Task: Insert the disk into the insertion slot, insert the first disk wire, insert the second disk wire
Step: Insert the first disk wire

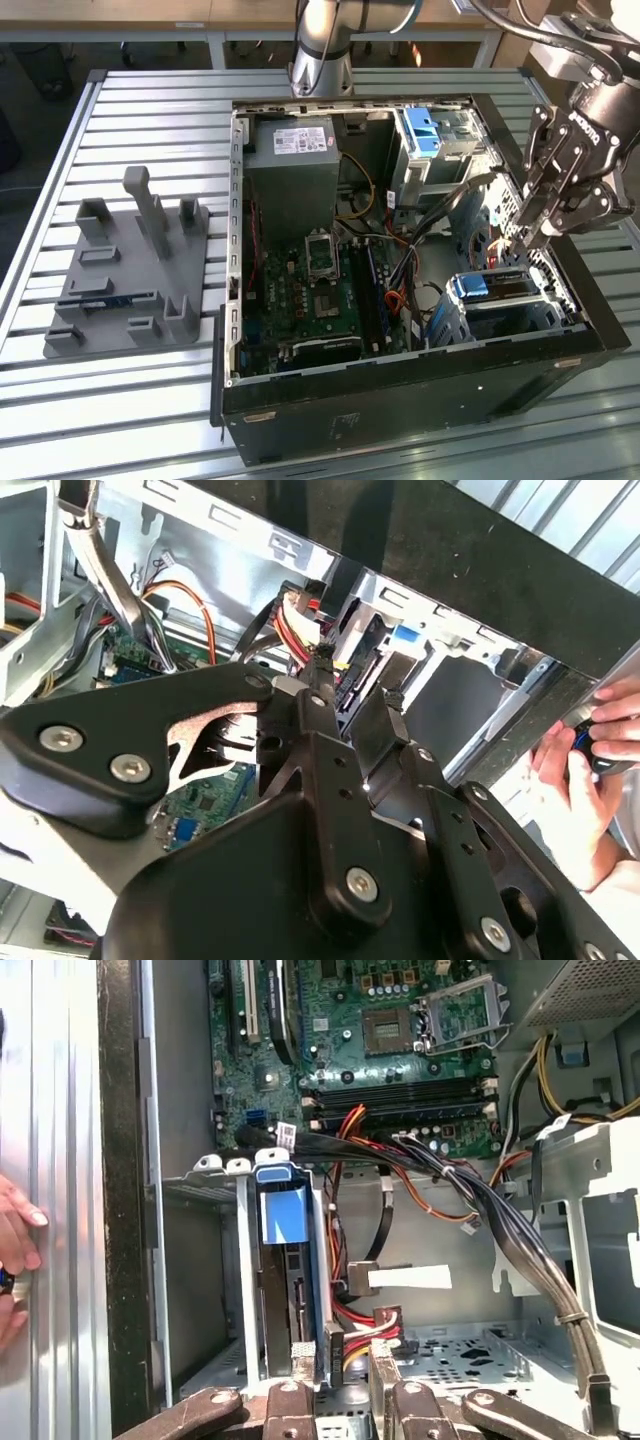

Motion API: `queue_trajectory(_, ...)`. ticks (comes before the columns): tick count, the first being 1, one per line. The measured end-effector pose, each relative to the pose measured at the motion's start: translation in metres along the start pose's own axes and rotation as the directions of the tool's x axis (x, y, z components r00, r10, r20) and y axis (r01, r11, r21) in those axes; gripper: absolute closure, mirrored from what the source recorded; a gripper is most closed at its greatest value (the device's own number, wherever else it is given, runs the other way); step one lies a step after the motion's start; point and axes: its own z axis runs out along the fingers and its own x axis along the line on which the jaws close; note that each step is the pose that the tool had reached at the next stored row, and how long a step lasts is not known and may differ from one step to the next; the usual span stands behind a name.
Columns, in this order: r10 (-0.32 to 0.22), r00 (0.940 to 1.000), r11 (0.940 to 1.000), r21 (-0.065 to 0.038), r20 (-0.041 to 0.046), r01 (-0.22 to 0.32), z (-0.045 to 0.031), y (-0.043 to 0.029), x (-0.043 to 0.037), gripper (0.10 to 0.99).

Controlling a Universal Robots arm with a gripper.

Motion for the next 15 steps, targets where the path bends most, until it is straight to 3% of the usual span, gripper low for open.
queue_trajectory(3,0.029,0.9996,0.9996,-0.002,-0.0067,-0.029,0.0026,-0.0002,-0.0003,0.733)
queue_trajectory(9,0.032,0.9993,0.9994,-0.011,-0.0176,-0.032,0.0075,-0.0006,-0.0008,0.733)
queue_trajectory(15,0.021,0.9996,0.9996,-0.017,-0.0200,-0.021,0.0089,-0.0008,-0.0014,0.733)
